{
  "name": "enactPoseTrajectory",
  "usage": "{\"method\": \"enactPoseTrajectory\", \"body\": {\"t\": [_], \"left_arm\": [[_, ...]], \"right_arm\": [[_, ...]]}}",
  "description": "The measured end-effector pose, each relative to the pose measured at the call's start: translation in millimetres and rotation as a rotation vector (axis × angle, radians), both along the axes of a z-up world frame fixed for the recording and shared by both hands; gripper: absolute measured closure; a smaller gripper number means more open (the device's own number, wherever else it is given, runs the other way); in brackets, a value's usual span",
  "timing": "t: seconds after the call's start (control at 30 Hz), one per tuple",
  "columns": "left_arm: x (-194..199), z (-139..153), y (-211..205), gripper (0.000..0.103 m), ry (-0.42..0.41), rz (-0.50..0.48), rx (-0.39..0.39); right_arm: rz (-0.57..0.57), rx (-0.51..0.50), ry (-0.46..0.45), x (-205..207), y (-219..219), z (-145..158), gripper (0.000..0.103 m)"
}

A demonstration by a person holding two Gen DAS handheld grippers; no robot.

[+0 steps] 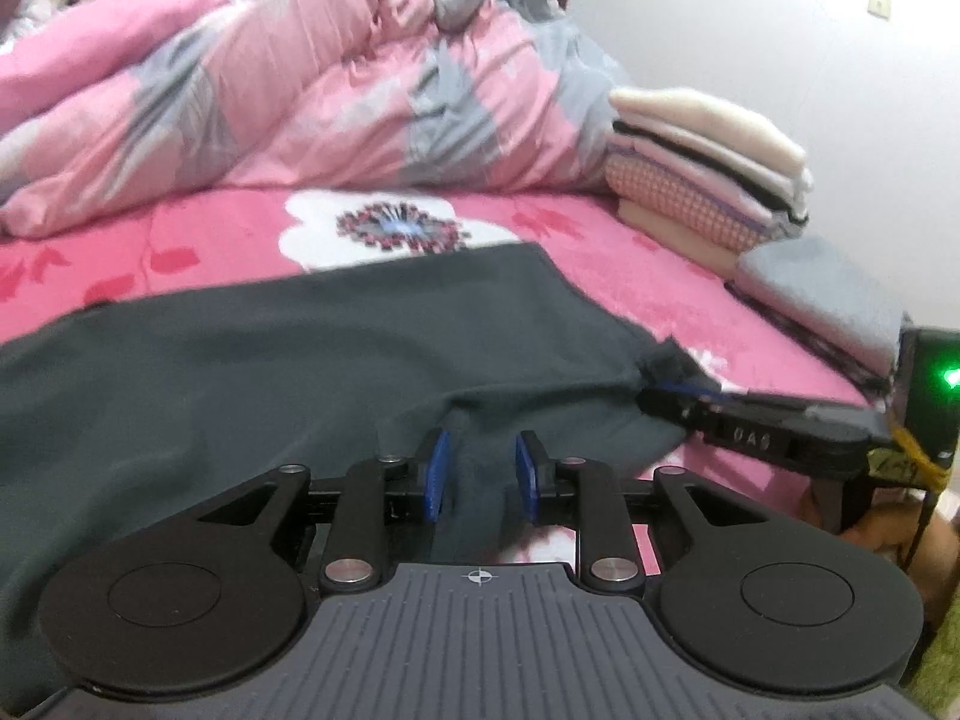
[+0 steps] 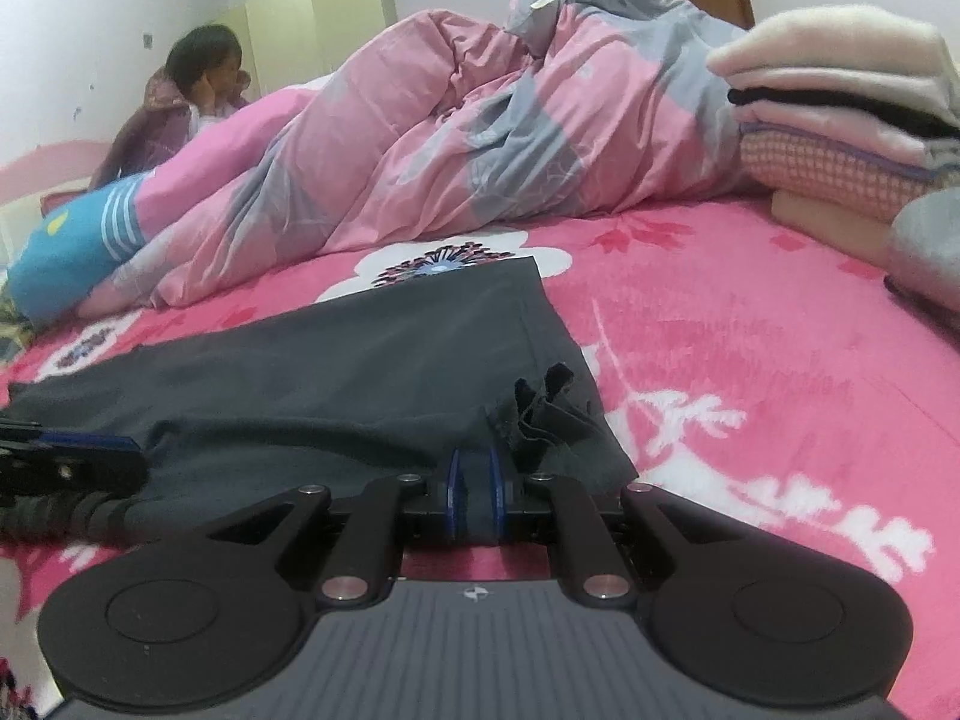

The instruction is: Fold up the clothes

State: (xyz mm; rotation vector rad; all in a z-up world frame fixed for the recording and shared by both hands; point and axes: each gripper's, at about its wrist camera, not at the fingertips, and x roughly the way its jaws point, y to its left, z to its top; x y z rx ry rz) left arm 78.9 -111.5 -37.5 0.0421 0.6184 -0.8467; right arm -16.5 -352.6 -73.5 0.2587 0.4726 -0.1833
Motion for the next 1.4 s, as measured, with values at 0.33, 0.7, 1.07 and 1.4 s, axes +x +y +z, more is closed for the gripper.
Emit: {"method": "enactPoseTrajectory", "body": {"t": [0.33,0.7,1.07,1.4], "left_arm": [[-11.0,6.9,-30.7,0.079,-0.007,0.003,0.003],[-22.2,28.2,-20.7,0.079,-0.086,0.055,-0.059],[17.9,-23.6,-39.7,0.078,0.074,0.155,0.080],[12.9,-18.9,-55.1,0.077,0.060,0.194,0.173]], "right_arm": [[0.001,0.075,-0.016,-3.3,-8.4,-0.4,0.091],[-0.002,0.097,-0.027,-5.7,-10.0,-0.2,0.092],[0.015,0.062,-0.060,-14.1,-4.3,10.3,0.088],[0.047,-0.078,-0.129,-10.9,14.7,34.4,0.060]]}}
